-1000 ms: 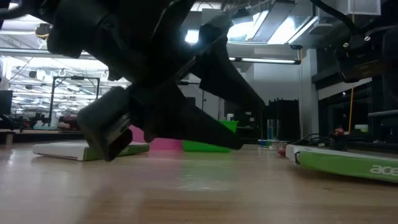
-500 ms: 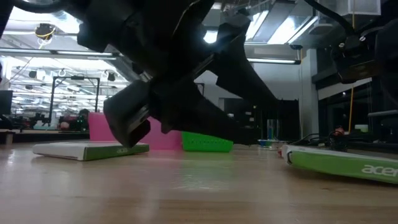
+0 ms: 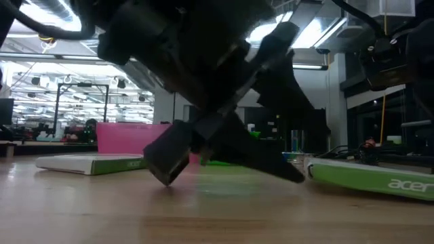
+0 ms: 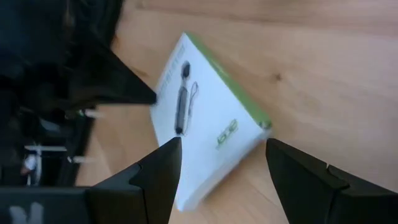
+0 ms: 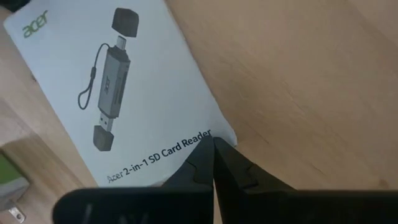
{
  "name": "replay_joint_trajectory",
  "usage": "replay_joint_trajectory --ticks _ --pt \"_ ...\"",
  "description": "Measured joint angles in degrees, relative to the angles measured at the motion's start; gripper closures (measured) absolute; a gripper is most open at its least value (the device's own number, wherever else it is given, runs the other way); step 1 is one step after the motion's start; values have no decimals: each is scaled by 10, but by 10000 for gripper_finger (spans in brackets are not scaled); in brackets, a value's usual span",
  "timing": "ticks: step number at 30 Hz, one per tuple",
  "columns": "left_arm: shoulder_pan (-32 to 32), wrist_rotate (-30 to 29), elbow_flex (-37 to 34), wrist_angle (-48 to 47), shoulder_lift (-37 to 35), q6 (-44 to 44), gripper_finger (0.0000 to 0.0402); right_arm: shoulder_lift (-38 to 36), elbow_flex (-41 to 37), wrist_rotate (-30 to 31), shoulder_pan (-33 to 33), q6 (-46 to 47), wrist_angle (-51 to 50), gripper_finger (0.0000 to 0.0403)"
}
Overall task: Pick and place items into bin
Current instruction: Put the right white card reader box into the green bin
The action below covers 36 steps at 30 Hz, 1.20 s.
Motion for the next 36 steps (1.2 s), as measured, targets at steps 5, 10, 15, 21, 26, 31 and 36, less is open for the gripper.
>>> replay_joint_trajectory --ticks 5,10,15,21,26,31,36 --pt "5 10 21 -25 11 0 174 0 0 -1 0 0 0 403" --pt "8 18 21 -18 12 4 174 0 0 0 0 -1 0 403" --pt "11 32 29 -16 14 25 174 0 0 0 0 -1 3 403" --pt "24 32 34 0 15 27 174 0 0 -1 0 -2 4 403" --pt "28 30 34 0 15 26 188 0 0 -2 0 -2 4 403" --pt "26 29 34 3 15 30 218 0 0 -2 0 -2 4 403" --pt "19 27 35 8 15 40 250 0 0 -2 0 -2 5 403"
